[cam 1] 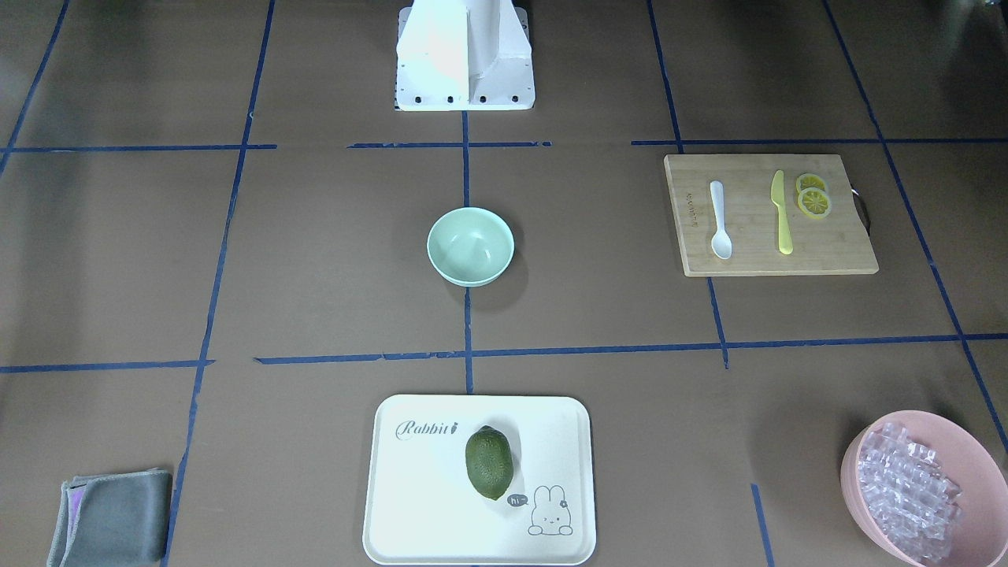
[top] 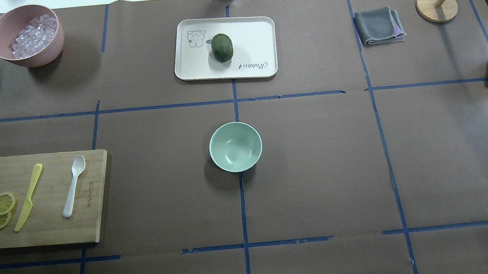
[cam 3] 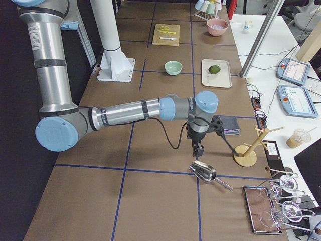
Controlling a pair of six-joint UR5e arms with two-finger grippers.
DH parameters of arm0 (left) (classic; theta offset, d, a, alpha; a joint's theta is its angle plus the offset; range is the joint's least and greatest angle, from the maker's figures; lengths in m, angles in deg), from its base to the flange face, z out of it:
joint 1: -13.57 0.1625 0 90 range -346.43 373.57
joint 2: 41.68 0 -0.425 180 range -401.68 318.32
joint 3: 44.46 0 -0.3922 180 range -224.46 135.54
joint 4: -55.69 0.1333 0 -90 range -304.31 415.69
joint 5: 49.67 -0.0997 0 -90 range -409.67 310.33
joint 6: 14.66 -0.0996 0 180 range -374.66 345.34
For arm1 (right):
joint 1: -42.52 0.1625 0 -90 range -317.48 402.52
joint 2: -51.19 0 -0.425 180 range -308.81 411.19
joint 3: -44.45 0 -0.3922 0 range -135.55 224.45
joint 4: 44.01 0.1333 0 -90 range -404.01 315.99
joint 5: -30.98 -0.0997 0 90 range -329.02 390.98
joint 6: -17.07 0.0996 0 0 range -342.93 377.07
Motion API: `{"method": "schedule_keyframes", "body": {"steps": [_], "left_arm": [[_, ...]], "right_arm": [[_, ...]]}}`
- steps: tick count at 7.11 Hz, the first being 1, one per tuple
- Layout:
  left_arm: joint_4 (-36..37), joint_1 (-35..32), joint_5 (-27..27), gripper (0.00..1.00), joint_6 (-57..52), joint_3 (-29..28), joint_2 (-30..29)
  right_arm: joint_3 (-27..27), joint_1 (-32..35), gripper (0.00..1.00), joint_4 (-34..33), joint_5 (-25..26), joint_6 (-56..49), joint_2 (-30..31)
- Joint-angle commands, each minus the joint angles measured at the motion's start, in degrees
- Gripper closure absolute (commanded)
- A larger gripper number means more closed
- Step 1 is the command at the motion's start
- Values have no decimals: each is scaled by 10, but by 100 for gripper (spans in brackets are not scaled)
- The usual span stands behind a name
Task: Place spoon in bowl
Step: 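Move the left gripper over the white spoon on the cutting board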
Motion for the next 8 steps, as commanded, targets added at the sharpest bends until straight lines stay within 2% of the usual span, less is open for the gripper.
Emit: {"method": "schedule_keyframes", "body": {"steps": [1,2,3,5,6,8], "left_arm": [[0,59,19,0,78,60,0],[-1,131,15,0,181,108,-2],[-4,188,13,0,269,132,-3],[-68,296,-79,0,385,126,-15],[-81,343,-96,0,438,121,-20],[-119,366,-111,0,507,100,-17]], "right_arm": [[55,27,0,12,3,23,80],[74,26,0,16,2,64,84],[77,26,0,16,1,65,84],[79,25,0,16,1,64,84],[79,26,0,16,2,63,84],[78,25,0,16,2,61,84]]}}
